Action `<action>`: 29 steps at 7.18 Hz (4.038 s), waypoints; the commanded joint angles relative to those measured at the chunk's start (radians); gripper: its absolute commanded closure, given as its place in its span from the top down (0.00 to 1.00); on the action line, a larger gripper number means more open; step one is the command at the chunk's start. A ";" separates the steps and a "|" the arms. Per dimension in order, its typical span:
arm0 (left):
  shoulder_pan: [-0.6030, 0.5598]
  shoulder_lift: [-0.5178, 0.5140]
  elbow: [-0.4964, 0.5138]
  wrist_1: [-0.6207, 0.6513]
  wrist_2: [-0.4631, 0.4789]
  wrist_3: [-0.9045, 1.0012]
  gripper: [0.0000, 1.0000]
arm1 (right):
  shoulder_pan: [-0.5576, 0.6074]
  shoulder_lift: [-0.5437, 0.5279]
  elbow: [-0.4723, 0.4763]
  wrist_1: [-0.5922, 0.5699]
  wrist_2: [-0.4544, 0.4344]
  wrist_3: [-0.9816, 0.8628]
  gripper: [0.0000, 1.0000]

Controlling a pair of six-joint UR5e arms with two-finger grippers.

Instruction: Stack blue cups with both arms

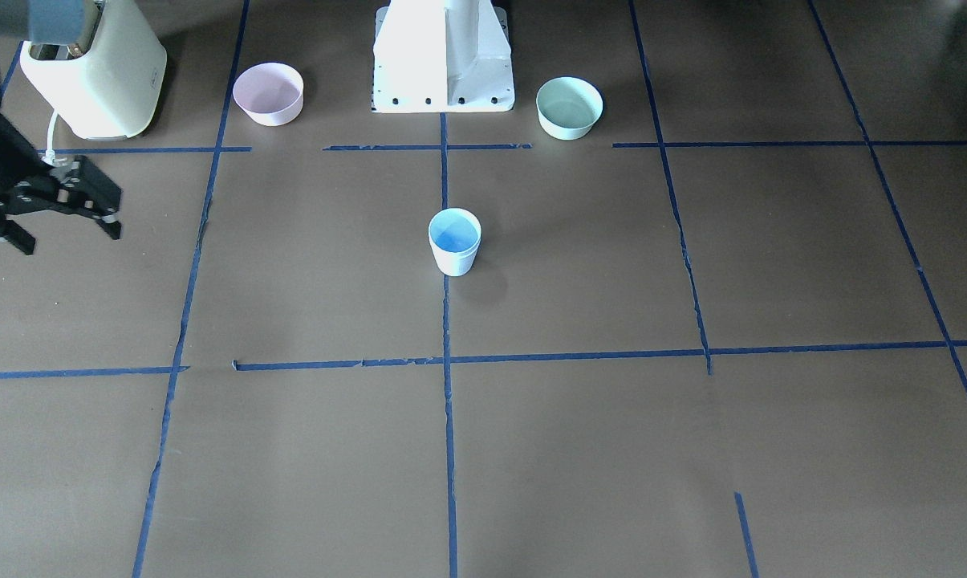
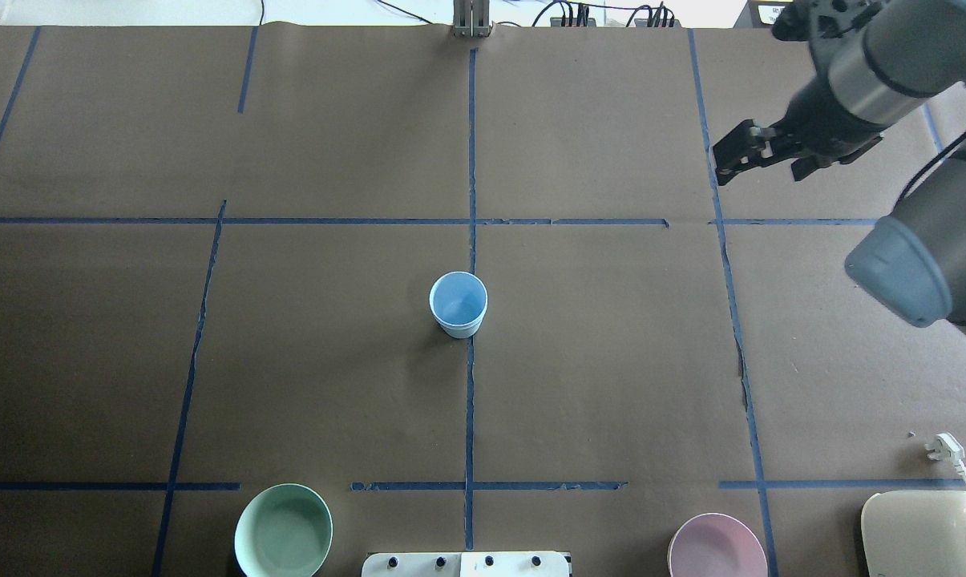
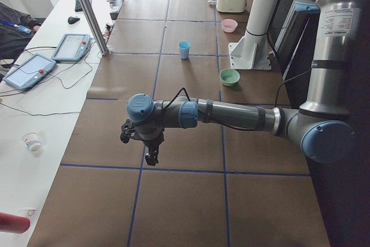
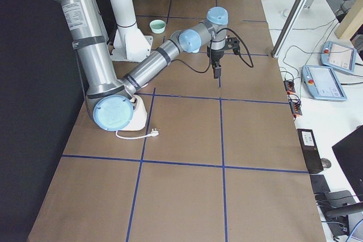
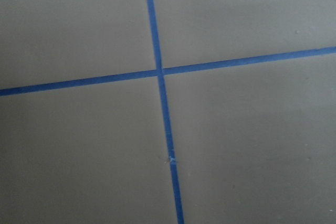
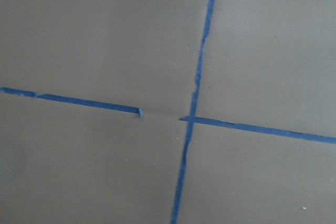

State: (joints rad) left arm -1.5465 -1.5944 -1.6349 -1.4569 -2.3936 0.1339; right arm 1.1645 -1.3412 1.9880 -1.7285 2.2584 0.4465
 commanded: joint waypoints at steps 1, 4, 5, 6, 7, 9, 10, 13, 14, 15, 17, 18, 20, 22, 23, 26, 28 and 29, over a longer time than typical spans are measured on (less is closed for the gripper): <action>-0.004 0.018 0.007 -0.031 -0.022 0.000 1.00 | 0.211 -0.161 -0.105 0.003 0.105 -0.359 0.99; -0.004 0.030 0.007 -0.031 -0.022 0.003 1.00 | 0.363 -0.240 -0.257 0.004 0.167 -0.563 0.99; -0.003 0.040 0.018 -0.031 -0.022 0.003 1.00 | 0.363 -0.246 -0.270 0.004 0.158 -0.566 0.99; -0.003 0.042 0.050 -0.033 -0.022 0.004 1.00 | 0.385 -0.245 -0.291 0.006 0.156 -0.566 0.99; -0.003 0.047 0.056 -0.034 -0.022 0.004 1.00 | 0.417 -0.250 -0.302 0.006 0.158 -0.565 0.99; -0.004 0.051 0.055 -0.036 -0.019 0.006 1.00 | 0.437 -0.266 -0.302 0.029 0.159 -0.565 0.99; -0.023 0.048 0.046 -0.033 -0.012 0.004 1.00 | 0.437 -0.280 -0.332 0.096 0.158 -0.563 0.99; -0.059 0.036 0.035 -0.033 -0.003 0.004 1.00 | 0.438 -0.286 -0.382 0.176 0.161 -0.486 0.99; -0.060 0.036 0.035 -0.031 0.013 0.033 1.00 | 0.446 -0.286 -0.382 0.176 0.159 -0.483 0.99; -0.060 0.036 0.035 -0.031 0.034 0.044 1.00 | 0.452 -0.286 -0.385 0.176 0.159 -0.479 0.99; -0.060 0.044 0.036 -0.031 0.033 0.046 1.00 | 0.463 -0.286 -0.385 0.176 0.158 -0.450 0.99; -0.060 0.047 0.036 -0.031 0.031 0.046 1.00 | 0.466 -0.286 -0.383 0.176 0.159 -0.448 0.99; -0.060 0.048 0.038 -0.033 0.031 0.046 1.00 | 0.468 -0.286 -0.383 0.176 0.158 -0.451 0.99; -0.060 0.050 0.038 -0.033 0.030 0.044 1.00 | 0.471 -0.285 -0.382 0.178 0.158 -0.453 0.99; -0.060 0.048 0.038 -0.033 0.030 0.046 1.00 | 0.471 -0.283 -0.382 0.178 0.158 -0.453 0.99; -0.060 0.048 0.038 -0.033 0.030 0.046 1.00 | 0.471 -0.283 -0.382 0.178 0.156 -0.453 0.99; -0.060 0.048 0.038 -0.034 0.030 0.046 1.00 | 0.471 -0.285 -0.383 0.178 0.156 -0.453 0.99; -0.060 0.050 0.038 -0.034 0.030 0.046 1.00 | 0.471 -0.285 -0.383 0.178 0.156 -0.454 0.99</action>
State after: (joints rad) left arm -1.6061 -1.5460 -1.5969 -1.4905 -2.3639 0.1795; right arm 1.6352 -1.6258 1.6049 -1.5508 2.4145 -0.0065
